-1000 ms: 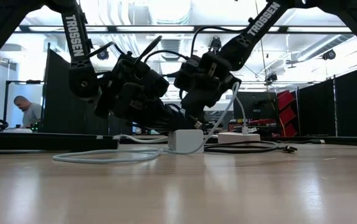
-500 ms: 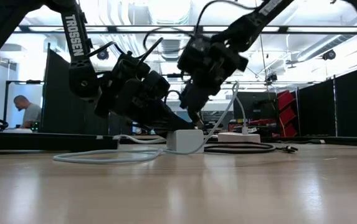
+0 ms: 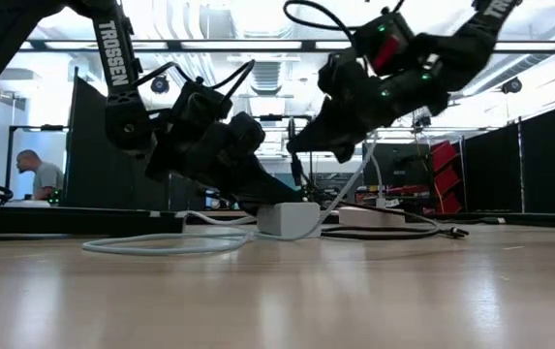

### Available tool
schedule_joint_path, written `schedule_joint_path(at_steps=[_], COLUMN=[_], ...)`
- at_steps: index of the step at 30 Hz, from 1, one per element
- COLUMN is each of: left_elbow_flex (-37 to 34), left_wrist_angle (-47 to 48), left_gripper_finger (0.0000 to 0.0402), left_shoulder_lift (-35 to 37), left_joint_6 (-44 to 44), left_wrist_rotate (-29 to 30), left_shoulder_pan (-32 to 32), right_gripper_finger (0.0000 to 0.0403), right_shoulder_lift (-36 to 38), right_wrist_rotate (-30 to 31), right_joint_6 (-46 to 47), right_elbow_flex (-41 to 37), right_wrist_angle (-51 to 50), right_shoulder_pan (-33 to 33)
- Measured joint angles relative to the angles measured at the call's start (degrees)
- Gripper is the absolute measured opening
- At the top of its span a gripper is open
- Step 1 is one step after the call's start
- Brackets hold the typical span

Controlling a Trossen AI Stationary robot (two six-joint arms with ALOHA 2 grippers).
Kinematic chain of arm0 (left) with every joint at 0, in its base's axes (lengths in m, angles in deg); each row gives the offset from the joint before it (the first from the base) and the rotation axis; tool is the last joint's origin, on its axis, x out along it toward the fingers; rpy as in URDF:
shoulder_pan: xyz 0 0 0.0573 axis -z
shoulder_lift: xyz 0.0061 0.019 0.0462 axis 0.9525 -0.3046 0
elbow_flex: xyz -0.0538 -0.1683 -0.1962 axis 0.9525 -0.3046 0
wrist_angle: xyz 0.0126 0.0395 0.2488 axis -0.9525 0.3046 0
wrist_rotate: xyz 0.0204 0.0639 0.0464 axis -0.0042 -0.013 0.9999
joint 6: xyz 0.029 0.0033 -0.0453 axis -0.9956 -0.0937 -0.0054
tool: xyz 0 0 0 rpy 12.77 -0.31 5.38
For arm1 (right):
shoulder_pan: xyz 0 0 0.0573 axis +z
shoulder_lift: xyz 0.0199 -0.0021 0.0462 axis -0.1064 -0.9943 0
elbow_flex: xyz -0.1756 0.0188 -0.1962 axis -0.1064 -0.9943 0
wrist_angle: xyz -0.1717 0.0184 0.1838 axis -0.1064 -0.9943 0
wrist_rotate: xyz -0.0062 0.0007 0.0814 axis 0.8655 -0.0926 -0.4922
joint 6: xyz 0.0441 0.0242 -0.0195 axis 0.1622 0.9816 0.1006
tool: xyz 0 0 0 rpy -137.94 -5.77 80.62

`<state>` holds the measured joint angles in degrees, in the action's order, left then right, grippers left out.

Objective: Insert USB
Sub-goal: Insert the left black USB cable into the left white outlet

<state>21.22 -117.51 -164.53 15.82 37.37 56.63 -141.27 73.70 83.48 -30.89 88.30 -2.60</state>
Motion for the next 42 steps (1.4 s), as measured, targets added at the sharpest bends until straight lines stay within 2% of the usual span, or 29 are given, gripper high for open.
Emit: schedule_joint_path(at_steps=[7, 13, 19, 24, 27, 33, 42], left_elbow_flex=[0.00, 0.00, 0.00, 0.00, 0.00, 0.00, 0.00], left_wrist_angle=[-0.04, -0.46, -0.48, -0.48, -0.52, -0.63, -0.48], left_gripper_finger=[0.0000, 0.0000, 0.0000, 0.0000, 0.0000, 0.0000, 0.0000], left_shoulder_lift=[0.00, 0.03, 0.04, 0.04, 0.04, 0.04, 0.04], left_joint_6=[-0.52, -0.02, -0.02, -0.02, -0.02, 0.00, -0.02], left_wrist_rotate=[1.16, 6.13, 6.38, 6.28, 6.24, 6.17, 6.11], left_shoulder_pan=[-0.04, -0.13, -0.15, -0.15, -0.15, -0.15, -0.15], right_gripper_finger=[0.0005, 0.0005, 0.0005, 0.0005, 0.0005, 0.0005, 0.0005], right_shoulder_lift=[-0.17, -0.53, -0.59, -0.82, -2.92, -8.21, -9.20], right_wrist_rotate=[17.00, 26.71, 35.96, 37.15, 38.74, 37.94, 37.05], right_joint_6=[0.39, 2.41, 1.93, 3.57, 3.85, 4.02, 4.57], right_elbow_flex=[-0.32, -0.39, -1.20, -2.53, -4.35, -5.52, -5.80], right_wrist_angle=[-0.34, -0.69, -0.74, 2.30, 8.55, 19.46, 20.74], right_shoulder_pan=[6.70, 11.13, 13.61, 13.59, 13.59, 13.69, 13.99])
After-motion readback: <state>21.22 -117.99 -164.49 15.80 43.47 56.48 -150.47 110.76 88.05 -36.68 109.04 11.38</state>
